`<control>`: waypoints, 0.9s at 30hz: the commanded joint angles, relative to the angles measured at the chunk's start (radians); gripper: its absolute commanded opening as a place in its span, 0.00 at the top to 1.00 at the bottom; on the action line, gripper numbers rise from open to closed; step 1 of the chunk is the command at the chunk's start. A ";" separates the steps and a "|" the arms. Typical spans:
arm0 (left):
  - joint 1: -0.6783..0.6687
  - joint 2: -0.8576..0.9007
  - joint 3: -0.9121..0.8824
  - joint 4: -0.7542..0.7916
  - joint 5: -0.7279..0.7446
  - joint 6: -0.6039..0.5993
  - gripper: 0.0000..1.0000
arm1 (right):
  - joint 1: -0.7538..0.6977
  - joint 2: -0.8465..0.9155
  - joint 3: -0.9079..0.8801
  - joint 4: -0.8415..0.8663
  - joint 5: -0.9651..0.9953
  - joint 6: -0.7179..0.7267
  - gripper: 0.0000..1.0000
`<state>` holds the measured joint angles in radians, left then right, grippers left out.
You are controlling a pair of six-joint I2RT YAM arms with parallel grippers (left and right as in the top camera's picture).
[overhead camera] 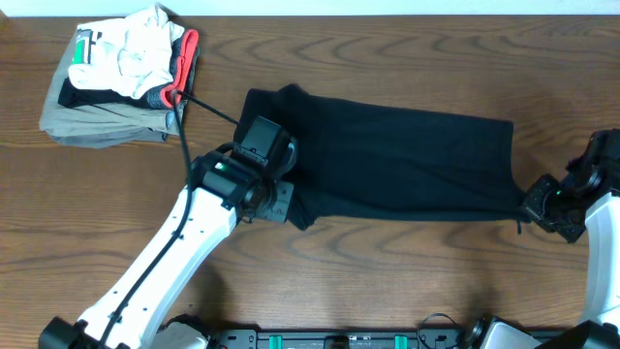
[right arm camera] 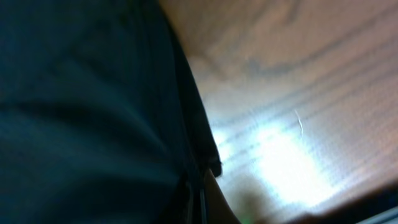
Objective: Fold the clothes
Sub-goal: 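Fold the shirt's bottom half upward with left and right grippers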
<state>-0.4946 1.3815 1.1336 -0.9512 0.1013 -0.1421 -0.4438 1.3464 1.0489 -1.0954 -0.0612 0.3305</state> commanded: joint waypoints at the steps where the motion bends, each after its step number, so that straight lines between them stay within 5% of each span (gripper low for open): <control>1: 0.003 -0.010 0.018 0.078 -0.010 -0.016 0.94 | -0.007 -0.006 0.018 0.031 -0.024 -0.013 0.99; 11: 0.006 0.095 0.017 0.344 -0.141 0.003 0.94 | -0.006 0.039 0.017 0.193 -0.050 -0.010 0.99; 27: 0.086 0.220 0.017 0.667 -0.148 0.011 0.94 | 0.065 0.229 0.017 0.440 -0.064 -0.008 0.99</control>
<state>-0.4168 1.5776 1.1339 -0.3061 -0.0296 -0.1375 -0.3996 1.5349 1.0504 -0.6792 -0.1230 0.3283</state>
